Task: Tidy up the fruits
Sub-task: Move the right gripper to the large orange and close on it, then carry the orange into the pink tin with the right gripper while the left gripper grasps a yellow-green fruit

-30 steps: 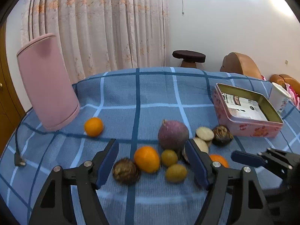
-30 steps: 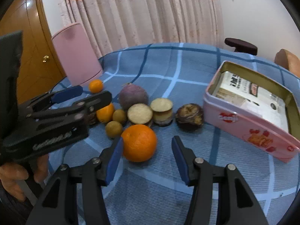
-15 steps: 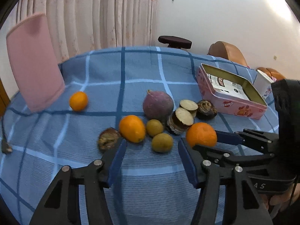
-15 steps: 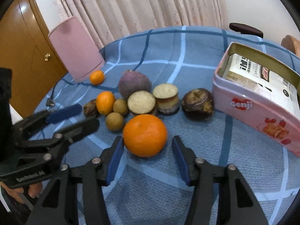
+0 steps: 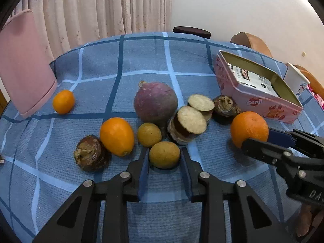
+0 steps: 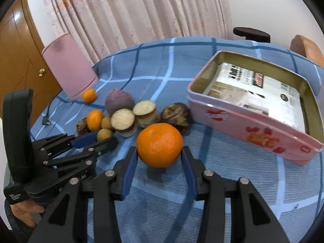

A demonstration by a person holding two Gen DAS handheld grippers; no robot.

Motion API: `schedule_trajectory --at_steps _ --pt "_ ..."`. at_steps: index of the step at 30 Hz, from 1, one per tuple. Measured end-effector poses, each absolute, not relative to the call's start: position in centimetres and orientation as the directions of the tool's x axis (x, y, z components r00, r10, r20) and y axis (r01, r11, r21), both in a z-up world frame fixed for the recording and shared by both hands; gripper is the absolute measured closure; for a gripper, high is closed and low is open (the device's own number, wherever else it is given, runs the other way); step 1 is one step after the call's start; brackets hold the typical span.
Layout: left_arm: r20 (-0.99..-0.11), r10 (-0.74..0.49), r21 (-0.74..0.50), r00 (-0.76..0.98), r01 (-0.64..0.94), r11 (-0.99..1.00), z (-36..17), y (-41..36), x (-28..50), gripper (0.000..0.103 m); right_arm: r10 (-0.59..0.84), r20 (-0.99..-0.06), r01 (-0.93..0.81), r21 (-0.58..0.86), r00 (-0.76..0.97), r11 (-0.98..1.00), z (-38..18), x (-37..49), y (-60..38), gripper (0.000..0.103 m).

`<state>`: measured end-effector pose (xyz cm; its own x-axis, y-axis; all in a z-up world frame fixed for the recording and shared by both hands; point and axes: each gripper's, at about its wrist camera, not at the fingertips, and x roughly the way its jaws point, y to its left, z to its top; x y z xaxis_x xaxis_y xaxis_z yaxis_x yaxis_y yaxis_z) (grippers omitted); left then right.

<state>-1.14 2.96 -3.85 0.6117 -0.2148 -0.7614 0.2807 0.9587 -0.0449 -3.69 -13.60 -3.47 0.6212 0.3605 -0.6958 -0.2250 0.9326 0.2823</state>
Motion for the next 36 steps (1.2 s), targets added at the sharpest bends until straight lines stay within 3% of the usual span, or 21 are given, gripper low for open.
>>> schedule_trajectory --at_steps 4,7,9,10,11,15,22,28,30,32,36 --pt "-0.721 -0.233 -0.057 0.652 0.28 0.958 -3.0 3.1 -1.7 0.072 0.369 -0.65 -0.216 0.305 0.664 0.927 -2.4 -4.2 -15.0 0.056" --pt "-0.629 -0.275 -0.062 0.727 0.305 0.95 -0.7 2.7 -2.9 0.072 0.316 -0.593 -0.174 0.285 0.741 0.943 -0.9 -4.6 -16.4 0.056" --pt "-0.589 -0.308 -0.067 0.748 0.334 0.94 0.3 1.8 -3.2 0.072 0.225 -0.559 -0.117 0.222 0.798 0.968 0.1 -5.0 -17.4 0.061" --pt "-0.573 -0.321 -0.057 0.754 0.355 0.933 0.8 1.0 -3.3 0.072 0.172 -0.542 -0.08 0.189 0.823 0.979 0.6 -5.1 -18.0 0.07" --pt "-0.557 -0.337 -0.037 0.759 0.382 0.923 1.2 -0.1 -3.4 0.072 0.147 -0.527 -0.056 0.184 0.837 0.981 1.0 -5.2 -18.8 0.071" --pt "-0.545 -0.405 -0.039 0.734 0.461 0.887 1.2 -3.6 -2.3 0.072 0.102 -0.561 0.024 0.212 0.821 0.977 0.5 -3.7 -21.6 0.071" --pt "-0.538 -0.417 0.012 0.732 0.501 0.865 2.0 -8.6 -0.5 0.072 0.12 -0.548 0.119 0.38 0.828 0.917 0.0 -3.9 -27.0 0.069" --pt "-0.53 -0.391 0.017 0.753 0.47 0.882 2.5 -6.6 -0.5 0.072 0.333 -0.493 -0.041 0.512 0.803 0.858 0.1 -5.9 -26.4 0.069" --pt "-0.532 -0.381 0.006 0.757 0.453 0.892 2.4 -5.8 0.1 0.072 0.432 -0.504 -0.143 0.513 0.748 0.846 -0.3 -6.2 -24.4 0.063" --pt "-0.538 -0.367 -0.006 0.759 0.432 0.902 2.2 -4.9 0.8 0.072 0.475 -0.543 -0.185 0.503 0.692 0.844 -1.1 -5.9 -22.7 0.046" --pt "-0.54 -0.377 -0.041 0.753 0.424 0.905 2.3 -4.0 1.2 0.072 0.364 -0.648 -0.171 0.343 0.669 0.924 -1.9 -4.6 -19.4 0.039"
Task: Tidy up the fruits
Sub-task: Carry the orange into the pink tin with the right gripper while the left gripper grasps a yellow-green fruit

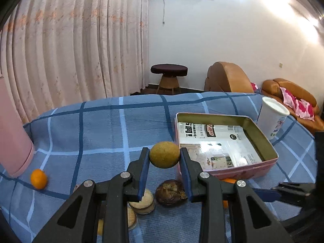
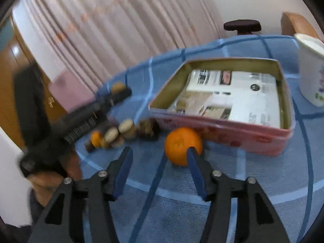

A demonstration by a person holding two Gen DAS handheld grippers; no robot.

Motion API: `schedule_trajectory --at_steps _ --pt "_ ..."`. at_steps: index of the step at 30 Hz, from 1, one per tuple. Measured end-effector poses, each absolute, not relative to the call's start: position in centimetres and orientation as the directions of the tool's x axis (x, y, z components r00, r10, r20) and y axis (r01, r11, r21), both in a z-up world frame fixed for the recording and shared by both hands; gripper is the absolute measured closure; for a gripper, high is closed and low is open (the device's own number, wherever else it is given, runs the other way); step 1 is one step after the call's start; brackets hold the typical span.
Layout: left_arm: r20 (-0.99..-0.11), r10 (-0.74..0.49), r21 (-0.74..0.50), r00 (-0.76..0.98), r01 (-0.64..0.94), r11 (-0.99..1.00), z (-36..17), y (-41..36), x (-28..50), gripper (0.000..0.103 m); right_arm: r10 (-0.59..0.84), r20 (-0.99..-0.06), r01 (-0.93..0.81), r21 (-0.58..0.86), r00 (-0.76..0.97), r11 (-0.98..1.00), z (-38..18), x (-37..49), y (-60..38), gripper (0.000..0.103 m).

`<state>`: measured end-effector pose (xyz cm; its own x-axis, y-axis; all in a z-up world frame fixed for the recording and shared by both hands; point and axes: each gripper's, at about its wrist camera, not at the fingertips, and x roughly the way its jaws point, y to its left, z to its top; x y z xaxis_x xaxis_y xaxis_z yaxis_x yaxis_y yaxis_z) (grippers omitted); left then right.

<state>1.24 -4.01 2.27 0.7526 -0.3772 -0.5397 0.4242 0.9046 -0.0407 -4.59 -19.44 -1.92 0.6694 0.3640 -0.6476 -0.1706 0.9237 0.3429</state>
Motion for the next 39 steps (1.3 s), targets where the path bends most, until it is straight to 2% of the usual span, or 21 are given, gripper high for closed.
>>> schedule_trajectory --at_steps 2,6,9,12,15,17,19,21,25,31,33,35,37,39 --pt "-0.532 -0.398 -0.058 0.747 0.437 0.897 2.4 -4.0 1.1 0.072 0.292 -0.672 -0.155 0.258 0.68 0.954 -2.1 -4.0 -18.7 0.033" --pt "-0.535 -0.403 -0.069 0.742 0.437 0.897 2.3 -4.2 0.9 0.072 0.231 -0.734 -0.112 0.208 0.638 0.972 -3.6 -2.9 -18.8 0.034" --pt "-0.535 -0.412 -0.086 0.737 0.438 0.895 2.3 -4.3 1.0 0.072 0.219 -0.743 -0.117 0.187 0.632 0.975 -4.0 -3.1 -19.1 0.051" --pt "-0.527 -0.422 -0.082 0.738 0.45 0.889 2.4 -4.8 0.6 0.072 0.207 -0.742 -0.124 0.166 0.637 0.978 -4.0 -3.6 -18.7 0.054" --pt "-0.521 -0.425 -0.066 0.741 0.461 0.885 2.6 -5.5 0.5 0.072 0.244 -0.644 -0.125 0.226 0.725 0.966 -1.5 -5.1 -20.0 0.054" --pt "-0.518 -0.433 -0.075 0.738 0.465 0.882 2.9 -6.0 0.7 0.072 0.19 -0.567 -0.061 0.239 0.801 0.969 0.5 -5.7 -21.8 0.053" --pt "-0.521 -0.439 -0.073 0.732 0.475 0.877 2.9 -7.0 1.0 0.072 0.086 -0.57 0.036 0.2 0.817 0.979 1.0 -5.0 -23.1 0.053" --pt "-0.533 -0.442 -0.065 0.721 0.485 0.872 2.6 -8.4 1.4 0.072 0.046 -0.601 0.096 0.201 0.798 0.975 0.4 -3.8 -24.4 0.053" --pt "-0.57 -0.443 -0.067 0.693 0.498 0.865 1.4 -11.0 2.3 0.072 0.069 -0.65 0.146 0.271 0.757 0.951 -1.1 -2.8 -26.3 0.053" --pt "-0.599 -0.443 -0.074 0.667 0.505 0.86 0.6 -11.6 2.8 0.07 0.135 -0.604 0.137 0.382 0.786 0.914 -0.8 -3.5 -27.7 0.048" --pt "-0.607 -0.421 -0.053 0.674 0.495 0.867 0.6 -11.5 2.7 0.064 0.142 -0.588 0.128 0.394 0.797 0.91 -0.6 -3.9 -27.7 0.048" --pt "-0.613 -0.414 -0.053 0.673 0.489 0.871 0.8 -11.1 2.7 0.05 0.144 -0.567 0.12 0.402 0.811 0.908 -0.4 -4.4 -27.8 0.048" --pt "-0.612 -0.415 -0.072 0.673 0.476 0.877 1.1 -10.3 2.8 0.029 0.153 -0.543 0.107 0.418 0.826 0.902 -0.3 -4.5 -27.8 0.048" --pt "-0.616 -0.422 -0.091 0.665 0.472 0.877 1.5 -9.2 2.9 0.026 0.151 -0.523 0.099 0.419 0.839 0.902 0.1 -5.1 -27.6 0.048"
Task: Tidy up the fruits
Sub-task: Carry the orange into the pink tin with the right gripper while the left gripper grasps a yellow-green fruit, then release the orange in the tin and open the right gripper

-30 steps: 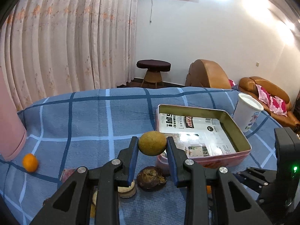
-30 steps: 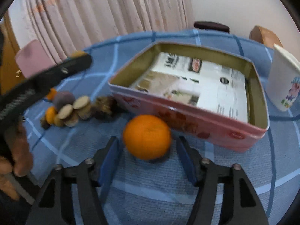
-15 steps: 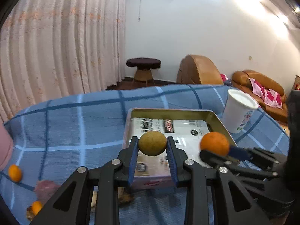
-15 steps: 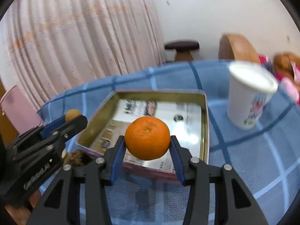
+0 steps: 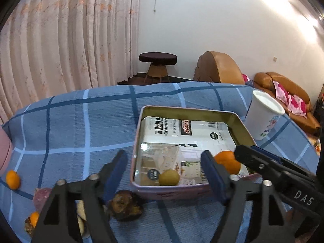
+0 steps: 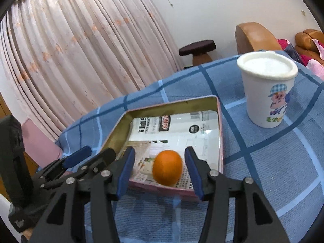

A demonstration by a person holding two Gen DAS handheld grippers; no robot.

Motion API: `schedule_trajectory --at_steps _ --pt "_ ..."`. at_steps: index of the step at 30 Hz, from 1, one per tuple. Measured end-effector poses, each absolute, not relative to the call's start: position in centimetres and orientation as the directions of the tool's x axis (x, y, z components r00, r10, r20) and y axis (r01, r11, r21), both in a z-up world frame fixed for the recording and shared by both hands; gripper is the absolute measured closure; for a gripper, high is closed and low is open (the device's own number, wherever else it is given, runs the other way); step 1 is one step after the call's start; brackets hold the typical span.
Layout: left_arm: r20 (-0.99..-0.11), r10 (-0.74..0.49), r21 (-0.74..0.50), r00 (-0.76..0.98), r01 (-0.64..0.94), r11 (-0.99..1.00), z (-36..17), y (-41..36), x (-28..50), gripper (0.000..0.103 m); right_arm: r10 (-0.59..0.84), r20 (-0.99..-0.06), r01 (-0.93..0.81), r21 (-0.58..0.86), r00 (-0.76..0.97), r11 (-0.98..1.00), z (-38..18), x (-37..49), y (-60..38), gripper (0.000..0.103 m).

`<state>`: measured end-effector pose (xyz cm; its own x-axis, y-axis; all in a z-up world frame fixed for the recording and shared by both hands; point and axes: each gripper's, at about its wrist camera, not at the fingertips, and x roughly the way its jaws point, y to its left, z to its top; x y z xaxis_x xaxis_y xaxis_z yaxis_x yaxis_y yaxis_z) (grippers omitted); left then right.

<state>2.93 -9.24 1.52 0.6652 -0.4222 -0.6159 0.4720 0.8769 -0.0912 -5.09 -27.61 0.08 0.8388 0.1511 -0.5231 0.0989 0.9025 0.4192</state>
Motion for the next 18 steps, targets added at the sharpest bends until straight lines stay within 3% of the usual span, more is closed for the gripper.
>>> schedule_trajectory --at_steps 6,18 --pt "-0.649 -0.324 0.0 0.689 0.426 0.905 2.4 -5.3 3.4 0.026 0.215 -0.502 0.032 0.437 0.838 0.899 0.4 -6.0 -25.4 0.048" --pt "-0.687 -0.295 -0.027 0.664 0.383 0.923 2.2 0.8 4.1 0.026 0.388 -0.573 -0.13 0.439 0.722 0.889 -1.8 -4.8 -18.0 0.05"
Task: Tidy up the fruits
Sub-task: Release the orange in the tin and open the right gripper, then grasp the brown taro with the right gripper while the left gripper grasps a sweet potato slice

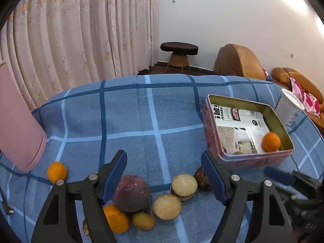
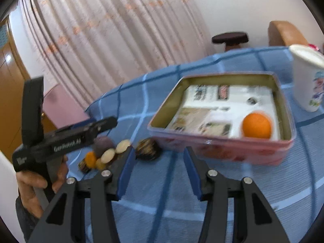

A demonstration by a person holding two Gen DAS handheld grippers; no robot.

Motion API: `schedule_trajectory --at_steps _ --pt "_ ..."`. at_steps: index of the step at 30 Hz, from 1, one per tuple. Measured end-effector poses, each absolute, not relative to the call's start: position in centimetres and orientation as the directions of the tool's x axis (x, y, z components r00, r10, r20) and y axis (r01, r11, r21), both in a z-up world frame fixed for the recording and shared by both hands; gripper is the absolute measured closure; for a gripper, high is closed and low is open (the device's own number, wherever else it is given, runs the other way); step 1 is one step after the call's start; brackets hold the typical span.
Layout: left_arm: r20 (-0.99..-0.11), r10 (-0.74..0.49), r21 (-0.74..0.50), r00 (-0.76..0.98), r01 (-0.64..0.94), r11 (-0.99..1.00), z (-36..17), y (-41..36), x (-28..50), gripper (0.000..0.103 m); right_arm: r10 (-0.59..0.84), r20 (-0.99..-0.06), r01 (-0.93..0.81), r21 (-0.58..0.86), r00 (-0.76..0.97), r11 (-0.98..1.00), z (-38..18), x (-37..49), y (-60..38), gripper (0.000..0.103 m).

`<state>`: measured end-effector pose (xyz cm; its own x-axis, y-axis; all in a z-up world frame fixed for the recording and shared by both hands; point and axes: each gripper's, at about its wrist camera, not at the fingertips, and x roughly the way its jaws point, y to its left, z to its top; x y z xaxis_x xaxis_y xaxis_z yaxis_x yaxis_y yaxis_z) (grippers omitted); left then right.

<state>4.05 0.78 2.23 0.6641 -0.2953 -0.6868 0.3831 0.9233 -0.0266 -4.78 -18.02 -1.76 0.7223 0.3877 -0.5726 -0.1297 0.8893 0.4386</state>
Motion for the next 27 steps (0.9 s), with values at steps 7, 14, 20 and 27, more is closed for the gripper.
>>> schedule_trajectory --at_steps 7,14,20,27 --pt "-0.703 -0.285 -0.017 0.652 0.385 0.923 2.0 1.8 3.9 0.026 0.343 -0.649 -0.133 0.351 0.679 0.927 -3.0 -2.3 -14.7 0.05" --pt "-0.692 -0.294 -0.03 0.659 0.381 0.924 2.4 2.9 3.9 0.026 0.303 -0.682 -0.108 0.314 0.665 0.943 -3.7 0.1 -13.1 0.052" --pt "-0.692 -0.286 -0.009 0.663 0.388 0.922 2.4 2.7 3.9 0.026 0.294 -0.714 -0.093 0.307 0.636 0.947 -4.2 0.9 -12.6 0.061" --pt "-0.695 -0.338 -0.006 0.634 0.465 0.885 2.1 1.8 3.2 0.026 0.275 -0.7 -0.087 0.292 0.659 0.953 -3.6 -1.7 -13.6 0.062"
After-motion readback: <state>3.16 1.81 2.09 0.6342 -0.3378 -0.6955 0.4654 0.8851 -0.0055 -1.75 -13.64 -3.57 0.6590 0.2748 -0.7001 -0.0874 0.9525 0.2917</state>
